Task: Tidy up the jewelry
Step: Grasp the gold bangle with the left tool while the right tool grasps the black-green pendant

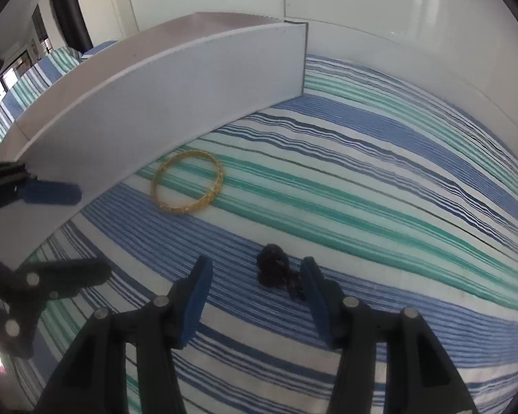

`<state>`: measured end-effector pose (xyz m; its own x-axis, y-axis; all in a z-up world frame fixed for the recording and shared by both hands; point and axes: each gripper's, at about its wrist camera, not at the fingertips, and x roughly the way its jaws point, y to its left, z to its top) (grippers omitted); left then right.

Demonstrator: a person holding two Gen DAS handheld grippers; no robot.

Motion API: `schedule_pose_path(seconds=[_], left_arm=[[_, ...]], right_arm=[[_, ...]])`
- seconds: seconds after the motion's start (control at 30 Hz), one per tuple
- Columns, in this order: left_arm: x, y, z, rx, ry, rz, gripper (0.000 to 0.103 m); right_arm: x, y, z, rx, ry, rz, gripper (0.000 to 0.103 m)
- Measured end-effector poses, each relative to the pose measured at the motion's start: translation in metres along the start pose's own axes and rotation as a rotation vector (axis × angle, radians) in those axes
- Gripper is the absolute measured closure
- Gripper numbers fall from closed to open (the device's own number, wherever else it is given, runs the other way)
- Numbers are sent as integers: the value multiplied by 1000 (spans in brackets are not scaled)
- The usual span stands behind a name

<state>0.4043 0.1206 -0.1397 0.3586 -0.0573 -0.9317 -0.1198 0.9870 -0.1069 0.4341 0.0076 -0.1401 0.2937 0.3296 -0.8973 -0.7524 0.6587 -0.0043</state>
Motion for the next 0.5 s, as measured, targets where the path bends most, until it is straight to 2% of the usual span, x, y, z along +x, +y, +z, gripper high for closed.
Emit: schedule_pose_path(seconds=[0.07, 0.1, 0.13, 0.17, 0.33, 0.5], left_arm=[[7, -3, 6, 13, 4, 10, 22], [10, -6, 8, 25, 4, 21, 22], [13, -7, 9, 33, 5, 28, 22], [15, -8, 9, 38, 7, 28, 22], [20, -10, 4, 62, 21, 27, 22], [17, -20, 2, 98, 4, 40, 22]], right_arm=[[2, 0, -4, -10, -14, -15, 50], [3, -1, -6, -6, -8, -12, 57], [1, -2, -9, -10, -12, -42, 76], [0, -4, -9, -14, -14, -59, 84], [-16, -18, -21, 68, -29, -47, 90], [-46, -32, -39, 189, -81, 29, 93]])
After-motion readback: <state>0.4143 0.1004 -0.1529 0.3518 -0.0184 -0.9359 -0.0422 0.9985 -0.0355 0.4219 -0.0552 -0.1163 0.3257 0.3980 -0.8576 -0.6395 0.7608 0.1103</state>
